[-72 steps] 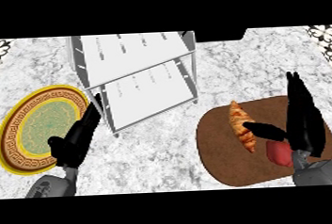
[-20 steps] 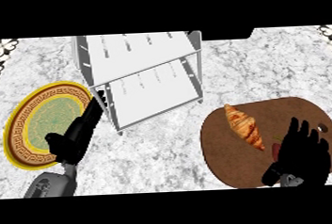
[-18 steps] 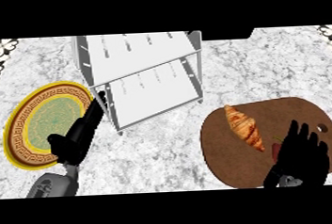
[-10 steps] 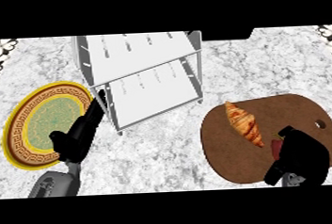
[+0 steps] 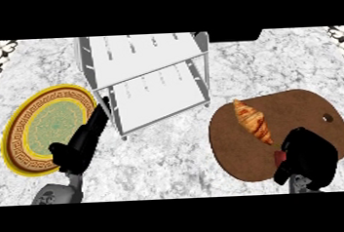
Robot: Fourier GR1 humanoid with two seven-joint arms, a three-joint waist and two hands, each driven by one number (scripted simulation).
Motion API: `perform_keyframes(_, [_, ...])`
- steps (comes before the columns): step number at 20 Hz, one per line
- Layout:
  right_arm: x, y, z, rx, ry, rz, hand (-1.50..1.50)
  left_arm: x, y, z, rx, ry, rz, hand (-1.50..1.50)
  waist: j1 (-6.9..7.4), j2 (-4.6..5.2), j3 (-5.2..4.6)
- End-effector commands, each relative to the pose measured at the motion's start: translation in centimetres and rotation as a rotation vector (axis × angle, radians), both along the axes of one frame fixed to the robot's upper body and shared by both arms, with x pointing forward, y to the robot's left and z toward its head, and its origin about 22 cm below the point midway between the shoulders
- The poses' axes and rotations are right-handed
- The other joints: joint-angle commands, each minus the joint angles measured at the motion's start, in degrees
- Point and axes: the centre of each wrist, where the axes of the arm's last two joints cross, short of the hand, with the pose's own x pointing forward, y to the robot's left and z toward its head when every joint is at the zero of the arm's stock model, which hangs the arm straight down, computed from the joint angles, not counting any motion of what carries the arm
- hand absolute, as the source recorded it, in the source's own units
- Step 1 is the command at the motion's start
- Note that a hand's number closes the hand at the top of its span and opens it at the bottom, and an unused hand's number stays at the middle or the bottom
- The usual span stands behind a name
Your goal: Pick the bell pepper from the cutting board and place it in the tiered basket
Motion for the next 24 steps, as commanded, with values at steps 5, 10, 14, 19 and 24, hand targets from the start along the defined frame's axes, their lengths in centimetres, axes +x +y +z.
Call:
perform_keyframes(5, [4.6, -3.1, 3.0, 0.103, 0.054, 0.578, 1.5, 0.9, -1.0, 0.5, -0.015, -0.025, -0.053, 0.0, 3.57, 1.34, 0.64])
perform_keyframes(10, [8.0, -8.4, 7.2, 0.159, -0.047, 0.806, 1.5, 0.8, -2.2, 0.7, -0.009, -0.02, -0.072, 0.0, 3.87, 1.16, 0.75])
perform_keyframes(14, [9.9, -9.5, 8.4, 0.461, -0.206, 0.913, 1.5, 1.1, -0.5, 0.3, -0.002, -0.01, -0.043, 0.0, 3.11, 1.11, 0.66])
perform_keyframes(19, [11.9, -11.2, 13.2, 0.655, -0.408, 1.06, 1.5, 1.1, -1.1, 0.4, 0.002, -0.001, -0.038, 0.0, 2.09, 0.51, 0.52])
perform_keyframes(24, [16.2, -8.1, 19.1, 0.678, -0.414, 1.124, 1.5, 2.1, -0.2, 0.6, 0.01, -0.01, -0.023, 0.0, 1.65, 0.54, 0.37])
